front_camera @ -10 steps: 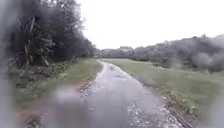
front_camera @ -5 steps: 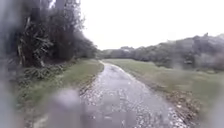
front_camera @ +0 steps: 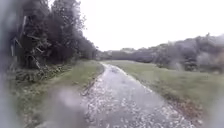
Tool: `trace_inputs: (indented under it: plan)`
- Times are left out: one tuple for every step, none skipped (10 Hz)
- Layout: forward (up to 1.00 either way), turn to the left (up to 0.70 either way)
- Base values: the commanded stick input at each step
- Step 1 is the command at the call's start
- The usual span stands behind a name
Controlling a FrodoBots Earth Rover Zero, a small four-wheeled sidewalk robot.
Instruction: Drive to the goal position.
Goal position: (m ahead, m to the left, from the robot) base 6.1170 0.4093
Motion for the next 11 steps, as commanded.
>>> trace_inputs:
  plan:
    - [0.85,0.00]
    - [0.85,0.00]
    - [0.85,-0.02]
    - [0.85,-0.16]
    - [0.85,-0.22]
    - [0.85,-0.07]
    - [0.85,0.00]
    - [0.85,0.00]
    - [0.85,0.00]
    - [0.85,0.00]
    - [0.85,0.00]
